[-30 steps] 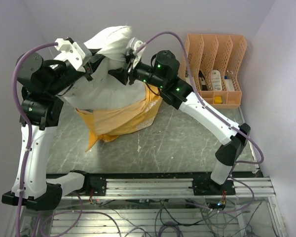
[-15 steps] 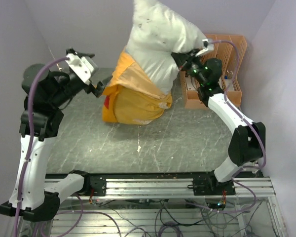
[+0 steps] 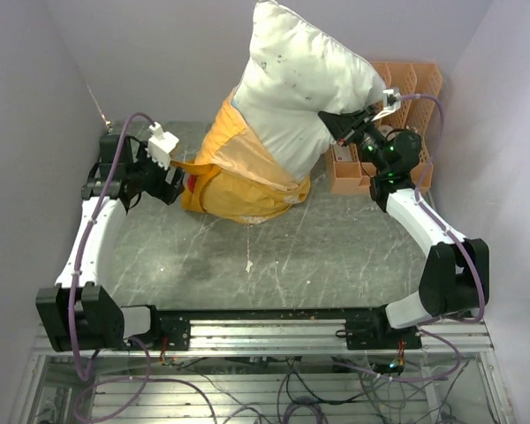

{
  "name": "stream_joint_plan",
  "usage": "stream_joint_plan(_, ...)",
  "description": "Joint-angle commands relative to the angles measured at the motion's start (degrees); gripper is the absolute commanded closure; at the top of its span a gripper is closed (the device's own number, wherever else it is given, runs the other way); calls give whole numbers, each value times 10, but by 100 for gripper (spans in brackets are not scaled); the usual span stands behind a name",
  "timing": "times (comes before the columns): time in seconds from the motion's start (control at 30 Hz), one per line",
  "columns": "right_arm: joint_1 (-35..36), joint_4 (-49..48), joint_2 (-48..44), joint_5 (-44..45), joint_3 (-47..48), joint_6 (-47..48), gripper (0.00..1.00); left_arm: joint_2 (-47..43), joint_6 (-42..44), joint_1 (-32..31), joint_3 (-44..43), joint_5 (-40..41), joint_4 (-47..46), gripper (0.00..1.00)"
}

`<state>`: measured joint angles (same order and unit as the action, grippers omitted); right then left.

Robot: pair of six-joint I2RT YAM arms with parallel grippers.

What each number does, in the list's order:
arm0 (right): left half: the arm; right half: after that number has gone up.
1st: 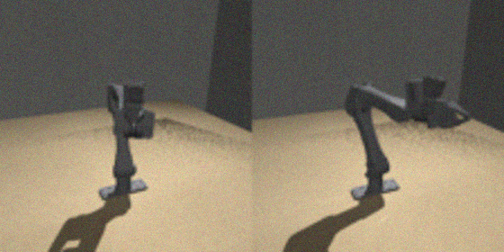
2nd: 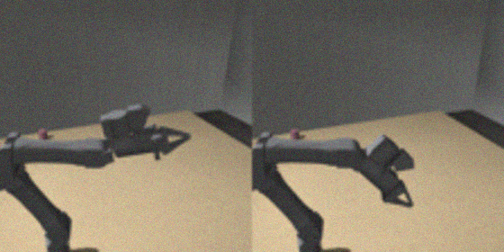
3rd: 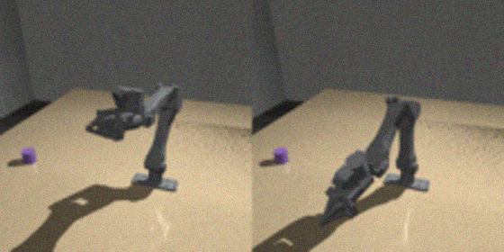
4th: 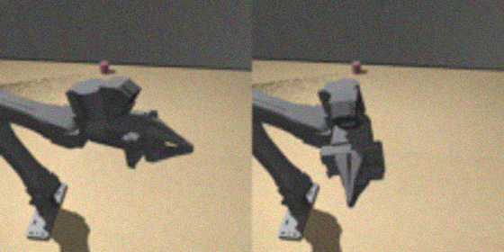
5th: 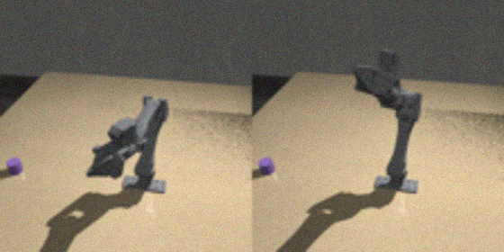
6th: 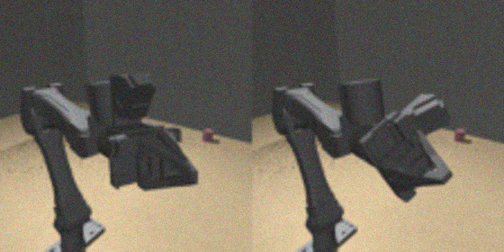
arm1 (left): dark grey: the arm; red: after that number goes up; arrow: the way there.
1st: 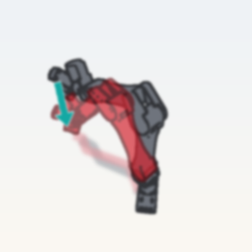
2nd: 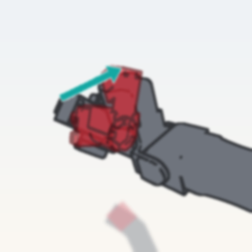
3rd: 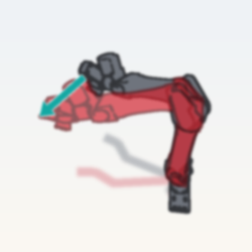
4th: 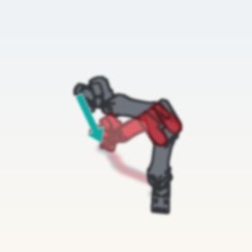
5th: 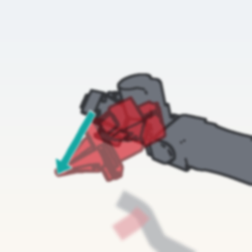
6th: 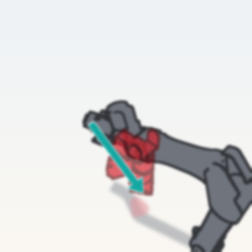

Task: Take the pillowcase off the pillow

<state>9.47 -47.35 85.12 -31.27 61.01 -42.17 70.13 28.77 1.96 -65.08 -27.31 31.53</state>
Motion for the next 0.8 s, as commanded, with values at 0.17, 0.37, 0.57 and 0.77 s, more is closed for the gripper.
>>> stream_joint_plan(0.17,-6,12,-38,37,5,25,100,17,28,-69,28,-168,-28,0)
stream_joint_plan(0.37,-6,24,-46,49,6,26,100,17,-68,-123,77,-20,-191,9)
stream_joint_plan(0.57,-5,37,-61,48,9,27,100,55,-75,-127,74,107,-266,33)
stream_joint_plan(0.77,-5,26,-66,58,20,5,100,75,-76,-143,82,83,-248,68)
